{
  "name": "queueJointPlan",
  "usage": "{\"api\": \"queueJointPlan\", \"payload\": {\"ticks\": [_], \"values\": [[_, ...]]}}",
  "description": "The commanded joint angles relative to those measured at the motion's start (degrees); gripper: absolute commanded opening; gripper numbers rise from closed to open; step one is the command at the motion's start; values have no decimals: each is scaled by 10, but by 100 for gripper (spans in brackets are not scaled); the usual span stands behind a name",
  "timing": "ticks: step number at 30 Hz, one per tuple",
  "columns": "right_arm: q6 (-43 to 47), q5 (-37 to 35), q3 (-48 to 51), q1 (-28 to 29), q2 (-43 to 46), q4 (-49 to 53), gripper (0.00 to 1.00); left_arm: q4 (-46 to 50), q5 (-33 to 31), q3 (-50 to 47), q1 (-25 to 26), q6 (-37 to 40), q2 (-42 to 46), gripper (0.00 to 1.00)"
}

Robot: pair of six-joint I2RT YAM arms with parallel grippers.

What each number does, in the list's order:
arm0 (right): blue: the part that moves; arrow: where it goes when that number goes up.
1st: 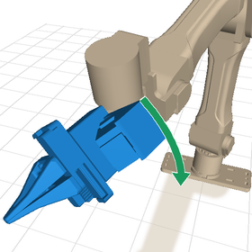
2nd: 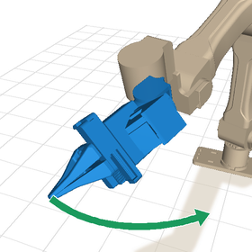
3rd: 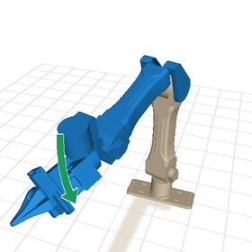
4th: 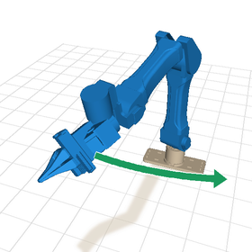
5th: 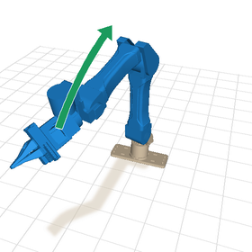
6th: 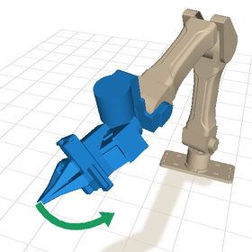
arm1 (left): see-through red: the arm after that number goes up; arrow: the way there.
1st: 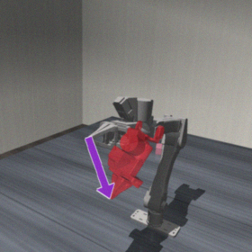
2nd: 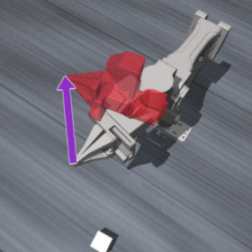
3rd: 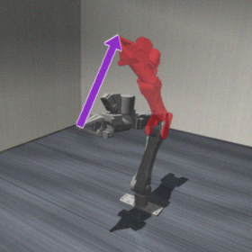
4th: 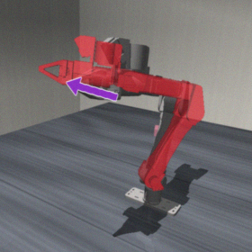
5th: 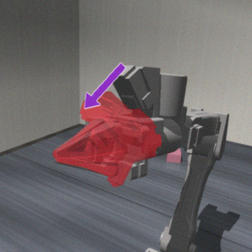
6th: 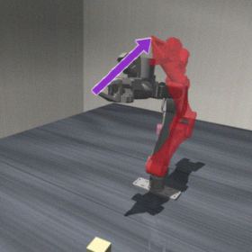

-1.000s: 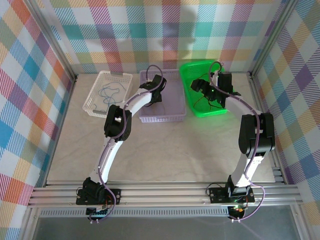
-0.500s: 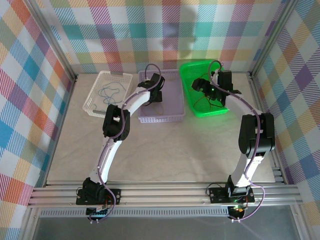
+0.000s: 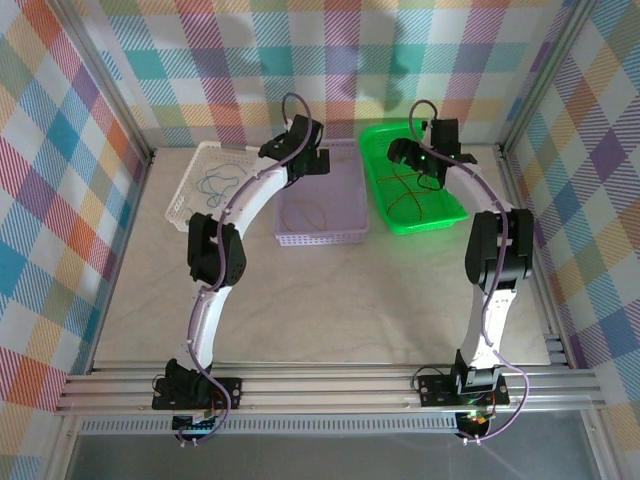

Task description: Untangle the cables

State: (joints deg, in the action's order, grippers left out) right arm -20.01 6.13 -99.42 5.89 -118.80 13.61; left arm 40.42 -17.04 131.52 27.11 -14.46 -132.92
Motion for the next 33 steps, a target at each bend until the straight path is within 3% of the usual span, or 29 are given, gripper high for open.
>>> {"api": "queueJointPlan", "payload": {"ticks": [1,10,28,33], "values": [[47,-53,-55,-5,-42,53,90,16,-12,-2,16,26,49,100],[98,-125,-266,-13,-185,174,89,17,-72,-93,59,28,158,100],[140,-207,-413,-22,-289,241,88,-45,-133,-354,66,29,365,100],[145,-192,-454,-24,-321,247,87,-71,-153,-438,66,28,423,100]]}}
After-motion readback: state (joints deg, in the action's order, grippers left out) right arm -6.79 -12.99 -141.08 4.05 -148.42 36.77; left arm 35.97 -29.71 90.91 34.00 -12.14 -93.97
